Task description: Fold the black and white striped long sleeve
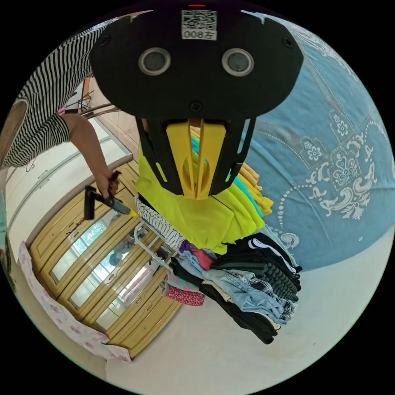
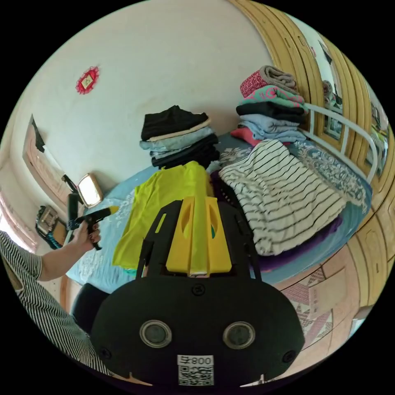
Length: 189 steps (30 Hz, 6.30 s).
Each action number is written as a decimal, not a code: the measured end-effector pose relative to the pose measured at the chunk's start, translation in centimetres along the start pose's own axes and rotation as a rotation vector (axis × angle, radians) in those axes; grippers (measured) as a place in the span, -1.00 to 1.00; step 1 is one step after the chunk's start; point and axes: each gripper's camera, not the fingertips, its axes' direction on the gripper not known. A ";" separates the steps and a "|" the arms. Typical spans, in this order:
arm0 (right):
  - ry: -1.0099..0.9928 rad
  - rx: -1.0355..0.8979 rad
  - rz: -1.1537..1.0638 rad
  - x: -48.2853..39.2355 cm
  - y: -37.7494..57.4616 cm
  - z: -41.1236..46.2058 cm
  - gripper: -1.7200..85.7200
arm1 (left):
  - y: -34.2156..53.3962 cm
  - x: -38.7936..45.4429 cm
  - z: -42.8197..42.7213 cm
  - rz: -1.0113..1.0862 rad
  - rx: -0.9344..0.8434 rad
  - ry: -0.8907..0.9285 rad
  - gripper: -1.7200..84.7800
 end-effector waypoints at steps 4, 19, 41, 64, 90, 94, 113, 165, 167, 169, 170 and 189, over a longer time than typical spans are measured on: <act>0.143 -0.067 0.043 3.6 -8.4 3.8 -0.82 | 1.1 2.1 -1.7 0.044 -0.030 0.033 -0.96; 0.402 -0.285 0.186 10.8 -23.8 10.9 -0.78 | 4.9 5.0 -7.5 -0.069 -0.113 0.069 -0.96; -0.005 0.290 0.126 7.3 -35.2 -34.6 -0.94 | 6.0 18.5 -28.7 -0.047 0.000 0.154 -0.96; -0.637 0.311 -0.576 -29.8 -44.5 -64.1 -0.95 | 11.1 33.6 -69.0 0.099 0.562 -0.010 -0.76; -0.846 -0.345 -0.561 -49.8 -44.8 -40.1 -0.95 | 14.8 38.4 -81.4 0.079 0.647 0.179 -0.85; -0.842 -0.386 -0.551 -51.5 -45.2 -38.6 -0.95 | 14.2 38.4 -81.6 0.076 0.607 0.146 -0.82; -0.925 -0.378 -0.461 -52.2 -47.2 -39.4 -0.95 | 31.1 36.7 -75.3 -0.181 0.041 0.279 -0.93; -0.957 -0.070 -0.530 -39.1 -40.8 -62.8 -0.95 | 30.0 21.7 -78.4 -0.254 0.326 0.578 -0.91; -0.944 -0.055 -0.509 -37.6 -40.7 -63.1 -0.94 | 32.0 22.8 -80.5 -0.239 0.384 0.555 -0.92; -0.914 -0.050 -0.478 -35.6 -40.3 -63.1 -0.94 | 34.8 23.7 -83.7 -0.242 0.471 0.508 -0.93; -0.907 -0.049 -0.471 -35.1 -40.2 -63.1 -0.94 | 35.5 23.9 -84.6 -0.243 0.500 0.500 -0.93; -0.932 0.000 -0.432 -28.5 -37.2 -63.8 -0.95 | 32.9 31.4 -102.3 0.029 0.761 0.153 -0.95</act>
